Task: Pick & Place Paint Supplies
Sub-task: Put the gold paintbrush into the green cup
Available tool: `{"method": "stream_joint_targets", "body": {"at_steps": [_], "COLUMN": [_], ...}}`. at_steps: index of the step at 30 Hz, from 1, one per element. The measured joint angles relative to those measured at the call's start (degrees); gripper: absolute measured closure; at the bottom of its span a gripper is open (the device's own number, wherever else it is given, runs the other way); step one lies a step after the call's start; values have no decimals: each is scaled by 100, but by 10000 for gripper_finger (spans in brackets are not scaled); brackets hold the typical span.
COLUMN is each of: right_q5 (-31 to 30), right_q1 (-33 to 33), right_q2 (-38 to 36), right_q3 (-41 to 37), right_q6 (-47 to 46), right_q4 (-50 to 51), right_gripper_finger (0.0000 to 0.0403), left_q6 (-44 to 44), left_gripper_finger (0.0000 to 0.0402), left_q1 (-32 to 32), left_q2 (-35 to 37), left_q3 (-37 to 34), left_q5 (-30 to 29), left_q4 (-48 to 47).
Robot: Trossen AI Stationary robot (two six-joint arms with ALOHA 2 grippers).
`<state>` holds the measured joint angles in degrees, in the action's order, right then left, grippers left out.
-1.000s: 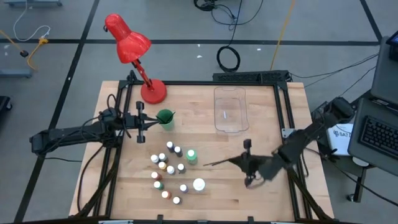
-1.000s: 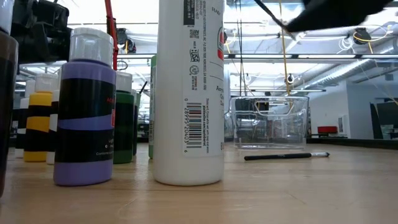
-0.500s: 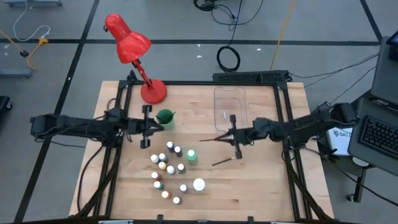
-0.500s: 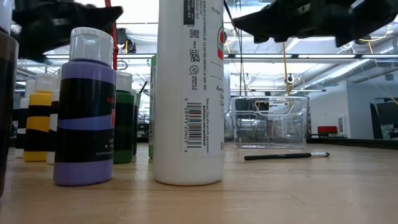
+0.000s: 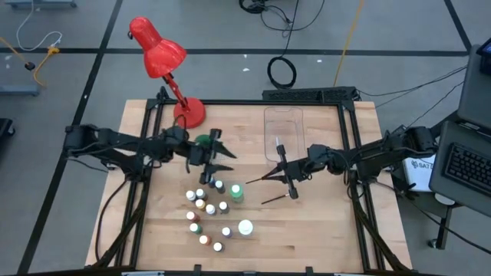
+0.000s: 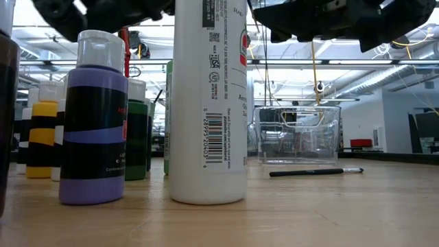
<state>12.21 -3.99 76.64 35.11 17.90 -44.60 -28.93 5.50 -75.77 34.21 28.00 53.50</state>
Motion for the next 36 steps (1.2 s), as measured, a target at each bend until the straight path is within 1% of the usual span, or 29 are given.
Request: {"method": "stream_joint_targets", "body": {"at_steps": [3,5,8,11,16,23,30,35,36], "right_q5": [-15,-38,-45,-89,-640,-654,-649,-641,-652], "right_q1": [4,20,28,28,17,13,15,15,15], "right_q2": [-2,-2,-2,-2,-2,-2,-2,-2,-2], "right_q3": [2,2,2,2,2,4,4,4,4], "right_q6": [95,137,256,306,401,422,427,427,427], "right_q4": [30,82,118,128,340,279,275,280,285], "right_gripper_finger": [402,402,402,402,402,402,403,403,403], "left_q6": [-38,-8,123,288,849,1001,960,948,951], "left_gripper_finger": [155,140,135,143,179,254,319,387,393], "left_q1": [-49,-101,-192,-224,-254,-312,-251,-253,-253], "left_q2": [-366,-577,-832,-1026,-1132,-1138,-1138,-1138,-1138], "left_q3": [409,607,886,1083,1319,1354,1354,1354,1354], "left_q5": [412,656,692,697,962,1011,957,931,938], "left_q4": [34,-1,19,17,44,-7,-214,-247,-263]}}
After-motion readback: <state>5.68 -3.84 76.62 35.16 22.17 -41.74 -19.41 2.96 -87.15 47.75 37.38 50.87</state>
